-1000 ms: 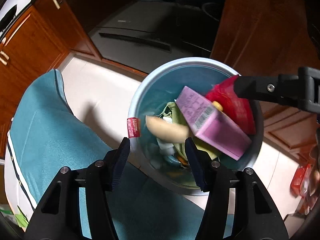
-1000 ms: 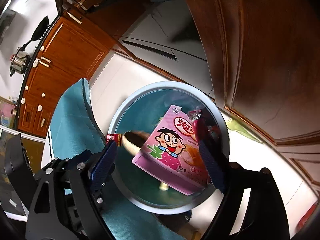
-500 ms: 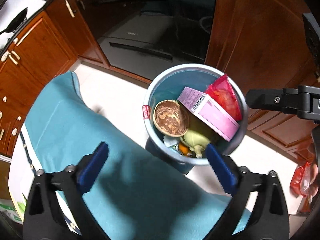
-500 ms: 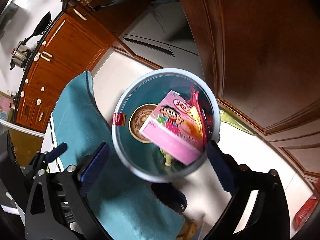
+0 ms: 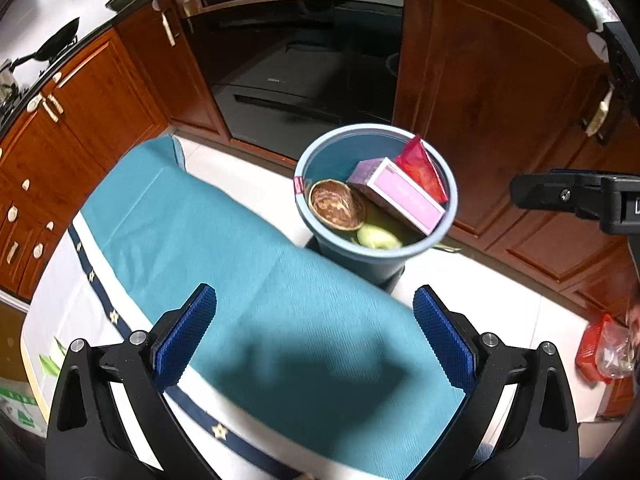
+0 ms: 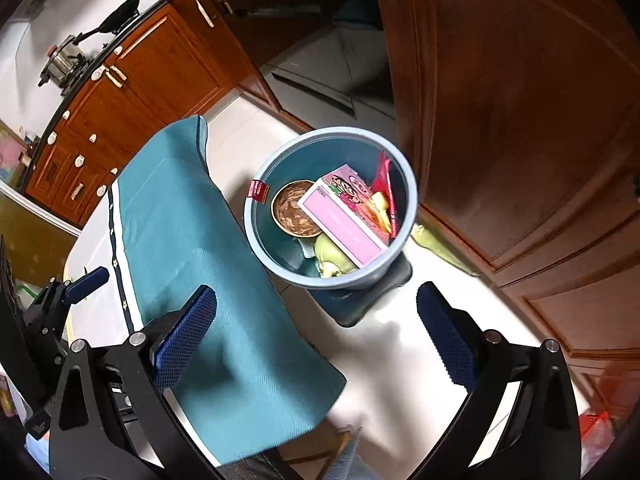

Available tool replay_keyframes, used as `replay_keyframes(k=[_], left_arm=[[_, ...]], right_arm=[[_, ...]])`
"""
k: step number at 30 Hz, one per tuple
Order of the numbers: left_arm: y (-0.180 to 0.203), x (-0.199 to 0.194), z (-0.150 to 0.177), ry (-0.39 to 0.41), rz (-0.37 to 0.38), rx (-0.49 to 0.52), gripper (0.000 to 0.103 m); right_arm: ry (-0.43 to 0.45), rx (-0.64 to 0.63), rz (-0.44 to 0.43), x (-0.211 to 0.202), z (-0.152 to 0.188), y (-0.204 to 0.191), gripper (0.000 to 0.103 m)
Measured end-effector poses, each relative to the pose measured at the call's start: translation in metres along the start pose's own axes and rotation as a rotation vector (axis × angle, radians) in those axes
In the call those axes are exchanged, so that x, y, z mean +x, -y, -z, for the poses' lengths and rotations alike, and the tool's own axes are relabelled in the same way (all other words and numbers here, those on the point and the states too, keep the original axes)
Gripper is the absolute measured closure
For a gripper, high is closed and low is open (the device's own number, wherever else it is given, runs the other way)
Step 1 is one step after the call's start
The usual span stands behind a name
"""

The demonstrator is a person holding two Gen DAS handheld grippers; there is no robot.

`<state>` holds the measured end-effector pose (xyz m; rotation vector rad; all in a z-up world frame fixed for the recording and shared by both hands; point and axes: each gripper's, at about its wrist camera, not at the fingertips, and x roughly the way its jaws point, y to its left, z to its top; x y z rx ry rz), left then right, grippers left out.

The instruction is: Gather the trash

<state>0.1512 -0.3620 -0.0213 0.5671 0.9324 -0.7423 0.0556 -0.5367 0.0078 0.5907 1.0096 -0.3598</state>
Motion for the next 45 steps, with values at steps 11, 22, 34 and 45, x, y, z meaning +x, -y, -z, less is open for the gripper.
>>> replay_keyframes(k=[11,22,34,45], left_arm=[[-0.006,-0.006,0.037,-0.017,0.028,-0.064,0.004],[0.007,0.017,0.052,-0.075,0.003,-0.034,0.004],[0.010,0.041,0.048,-0.124,-0.014,-0.018,0.004],[0.011,0.049,0.046,-0.138,-0.020,-0.012,0.004]], right_arm=[[-0.034,-0.119,0.223,-0.012,0.047,-0.012,0.007],[-0.127,-0.130,0.244,0.025,0.075,-0.006,0.007],[-0.180,-0.116,0.242,0.055,0.075,0.007,0.007],[-0.201,-0.111,0.241,0.068,0.069,0.009,0.007]])
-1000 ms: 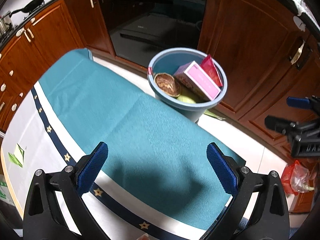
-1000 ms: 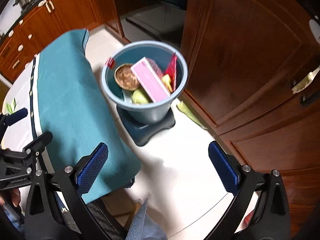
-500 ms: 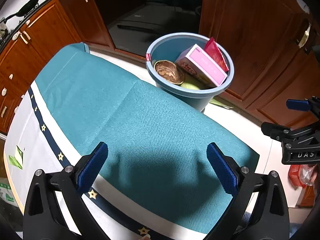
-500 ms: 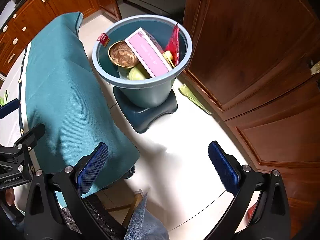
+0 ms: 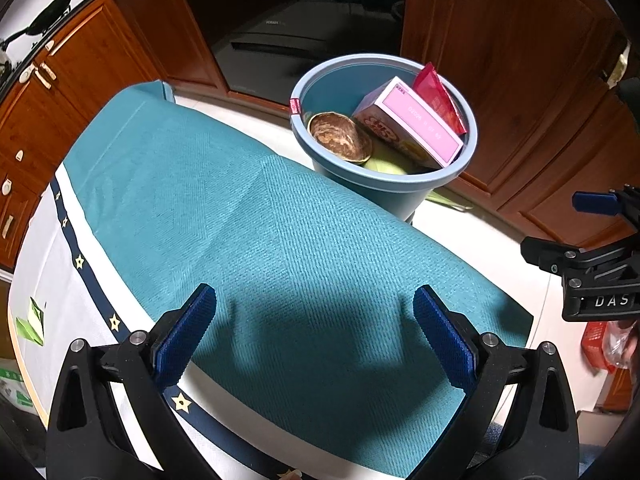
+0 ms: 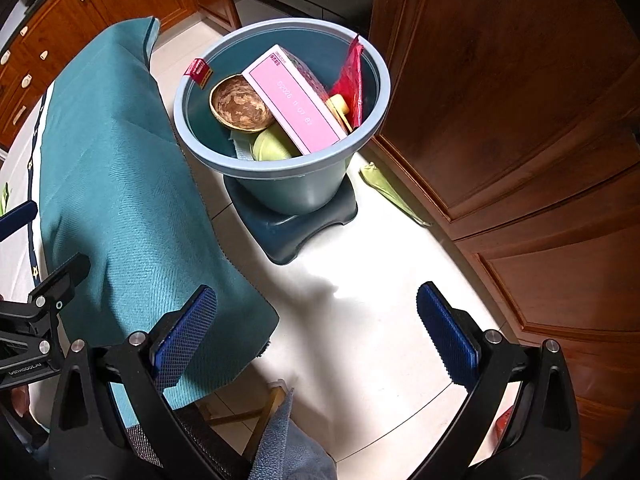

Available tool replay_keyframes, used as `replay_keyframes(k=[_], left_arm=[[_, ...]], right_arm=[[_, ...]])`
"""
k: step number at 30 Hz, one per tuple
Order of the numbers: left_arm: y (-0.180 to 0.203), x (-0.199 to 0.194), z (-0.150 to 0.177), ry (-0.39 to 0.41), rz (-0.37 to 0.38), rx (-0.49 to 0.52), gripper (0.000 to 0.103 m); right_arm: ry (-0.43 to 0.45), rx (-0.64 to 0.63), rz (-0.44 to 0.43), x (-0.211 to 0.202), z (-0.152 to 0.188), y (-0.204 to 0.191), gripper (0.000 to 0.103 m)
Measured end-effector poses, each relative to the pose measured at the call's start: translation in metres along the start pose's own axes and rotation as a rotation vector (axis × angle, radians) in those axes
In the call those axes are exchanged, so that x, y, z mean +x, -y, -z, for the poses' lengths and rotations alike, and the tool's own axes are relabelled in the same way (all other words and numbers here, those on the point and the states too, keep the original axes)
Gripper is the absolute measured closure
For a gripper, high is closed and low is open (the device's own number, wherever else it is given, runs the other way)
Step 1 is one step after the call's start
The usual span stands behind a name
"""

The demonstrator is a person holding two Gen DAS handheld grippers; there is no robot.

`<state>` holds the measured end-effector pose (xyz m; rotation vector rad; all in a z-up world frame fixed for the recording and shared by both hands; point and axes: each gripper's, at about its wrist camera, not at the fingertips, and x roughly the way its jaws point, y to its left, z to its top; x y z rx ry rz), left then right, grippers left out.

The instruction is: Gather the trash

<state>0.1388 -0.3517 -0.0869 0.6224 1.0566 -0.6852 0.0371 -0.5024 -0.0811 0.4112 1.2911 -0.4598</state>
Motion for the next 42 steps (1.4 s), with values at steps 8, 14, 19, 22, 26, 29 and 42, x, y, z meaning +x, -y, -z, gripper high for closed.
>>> replay_keyframes(k=[8,14,19,22,26,29,42], left_arm=[[-0.0013,0.0001,0.0011,0.000,-0.005,0.000,0.004],[-0.0030,0.0014,0.0010,0.000,-0.006,-0.005,0.004],[-0.0039,0.0015,0.0013,-0.001,-0.006,-0.005,0.004],[-0.0039,0.0017,0.0011,-0.001,-0.007,-0.006,0.004],[-0.0040,0.0019,0.0012,-0.002,-0.006,-0.006,0.004],[-0.0047,0.0023,0.0018,-0.003,-0.006,-0.008,0.004],[-0.0078,0.0049,0.0031,-0.006,-0.008,-0.011,0.004]], right_arm=[[-0.005,0.000,-0.002,0.0008,-0.0006,-0.0012,0.007],[-0.004,-0.004,0.000,0.0004,-0.0009,-0.0040,0.007],[-0.006,-0.005,0.001,0.0001,-0.0007,-0.0050,0.007],[-0.008,-0.006,0.001,-0.0002,-0.0017,-0.0060,0.007],[-0.007,-0.007,0.002,0.0000,-0.0013,-0.0061,0.007],[-0.008,-0.007,0.002,-0.0003,-0.0011,-0.0063,0.007],[-0.019,-0.014,0.004,0.0052,-0.0051,-0.0078,0.007]])
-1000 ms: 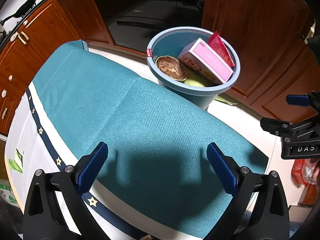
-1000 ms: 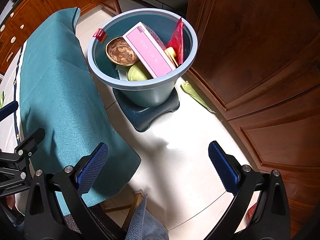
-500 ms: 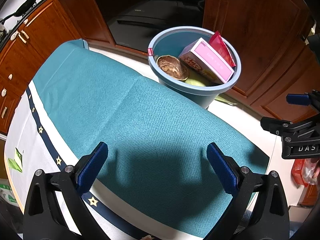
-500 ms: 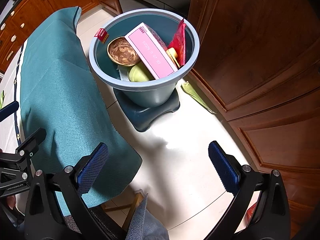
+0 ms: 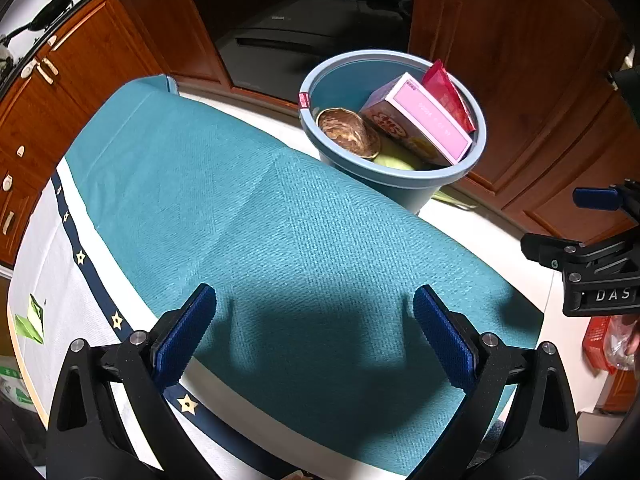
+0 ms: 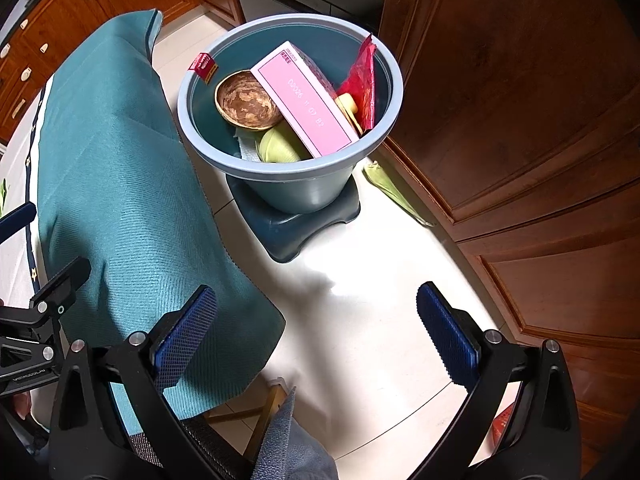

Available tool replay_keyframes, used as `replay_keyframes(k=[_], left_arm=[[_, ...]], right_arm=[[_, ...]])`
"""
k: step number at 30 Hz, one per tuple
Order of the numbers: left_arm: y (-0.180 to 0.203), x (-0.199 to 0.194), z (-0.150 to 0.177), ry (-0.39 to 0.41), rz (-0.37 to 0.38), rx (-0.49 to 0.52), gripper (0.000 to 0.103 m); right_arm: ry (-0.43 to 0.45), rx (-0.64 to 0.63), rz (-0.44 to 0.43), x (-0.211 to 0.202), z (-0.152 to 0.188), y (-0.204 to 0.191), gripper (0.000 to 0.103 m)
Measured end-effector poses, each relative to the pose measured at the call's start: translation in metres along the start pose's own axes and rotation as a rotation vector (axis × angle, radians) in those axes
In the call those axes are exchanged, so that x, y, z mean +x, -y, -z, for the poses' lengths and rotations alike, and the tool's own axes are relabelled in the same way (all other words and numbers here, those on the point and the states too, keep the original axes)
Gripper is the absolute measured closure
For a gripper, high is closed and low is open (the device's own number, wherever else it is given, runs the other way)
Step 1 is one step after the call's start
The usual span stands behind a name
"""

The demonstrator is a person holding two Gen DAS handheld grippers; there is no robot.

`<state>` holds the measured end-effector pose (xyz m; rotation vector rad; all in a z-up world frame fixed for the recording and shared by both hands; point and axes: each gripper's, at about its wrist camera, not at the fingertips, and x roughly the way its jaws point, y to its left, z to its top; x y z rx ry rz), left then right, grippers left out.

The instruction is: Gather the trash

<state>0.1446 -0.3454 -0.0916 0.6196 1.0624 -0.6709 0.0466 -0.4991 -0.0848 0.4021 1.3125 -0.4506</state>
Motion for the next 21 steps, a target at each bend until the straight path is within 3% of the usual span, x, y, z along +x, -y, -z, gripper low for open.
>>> replay_keyframes(k=[21], left_arm=[[-0.0047,-0.0024,0.0006,0.007,-0.020,-0.018,0.004]], right_arm=[[-0.001,-0.012,0.007,0.0014,-0.0047,-0.0032,0.007]])
